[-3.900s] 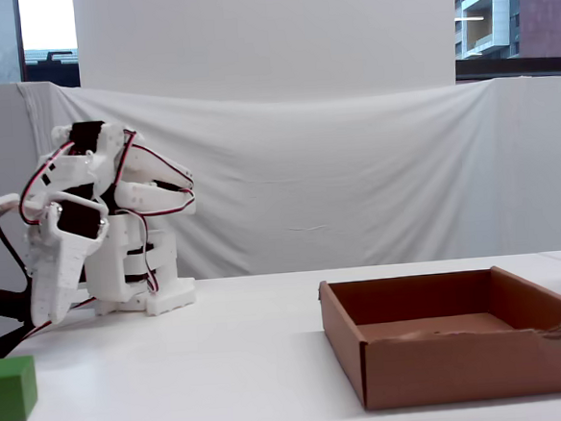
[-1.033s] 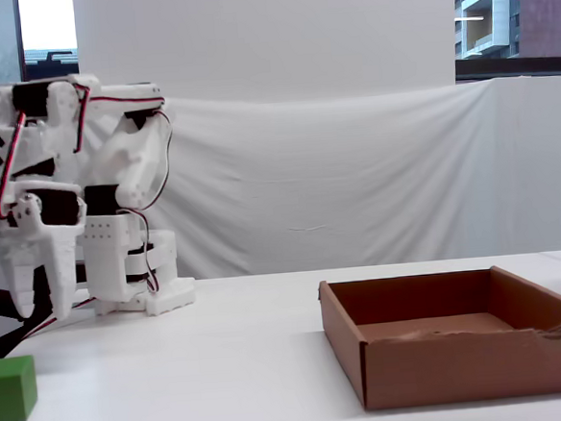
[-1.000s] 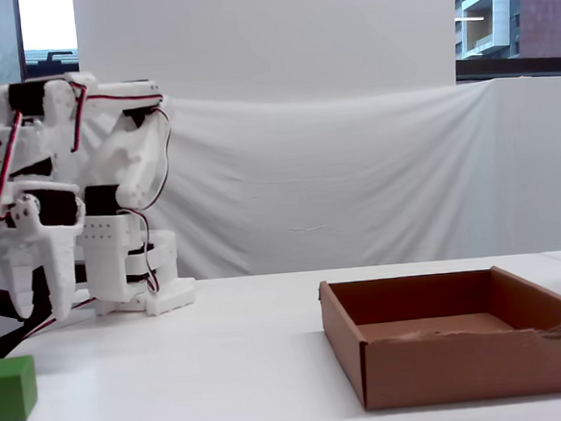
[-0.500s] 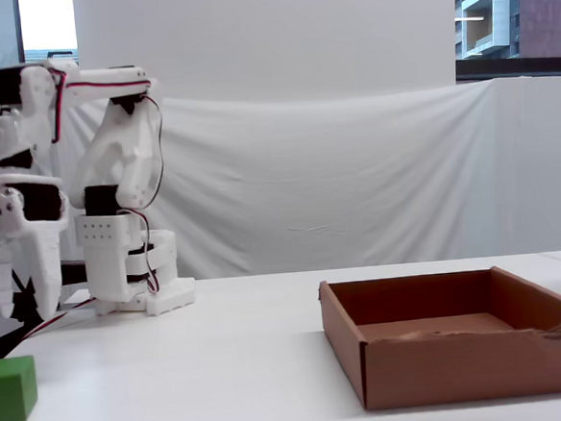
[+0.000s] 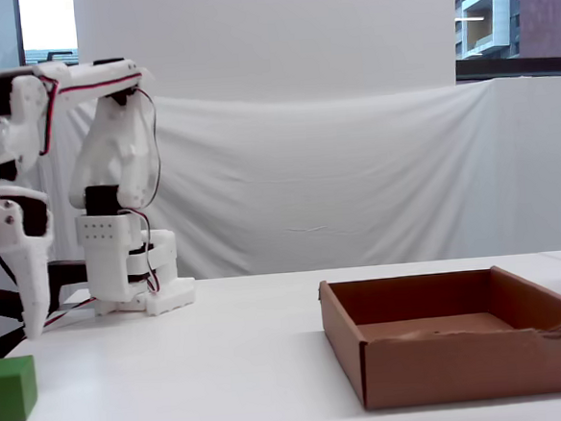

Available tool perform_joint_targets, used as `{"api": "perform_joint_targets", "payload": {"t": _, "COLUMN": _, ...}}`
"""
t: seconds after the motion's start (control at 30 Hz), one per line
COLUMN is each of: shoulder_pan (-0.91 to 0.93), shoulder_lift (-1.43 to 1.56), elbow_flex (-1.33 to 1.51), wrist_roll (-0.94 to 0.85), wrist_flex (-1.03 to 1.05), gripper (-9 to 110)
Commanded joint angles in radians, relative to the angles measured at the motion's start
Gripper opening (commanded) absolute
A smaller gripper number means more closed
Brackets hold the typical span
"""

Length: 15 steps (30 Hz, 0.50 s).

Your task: Grasp a green cube and put it in a box.

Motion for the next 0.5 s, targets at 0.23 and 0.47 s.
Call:
{"api": "perform_joint_targets", "payload": {"t": 0.23, "shoulder_pan": -0.009, "shoulder_lift": -0.140, "elbow_flex": -0.288, "wrist_roll": -0.037, "wrist_flex": 0.186, "gripper": 22}}
{"api": "perform_joint_targets", "payload": {"t": 0.47, "shoulder_pan": -0.008, "shoulder_lift": -0.209, "elbow_flex": -0.275, "wrist_roll": -0.025, "wrist_flex": 0.055, "gripper": 24}}
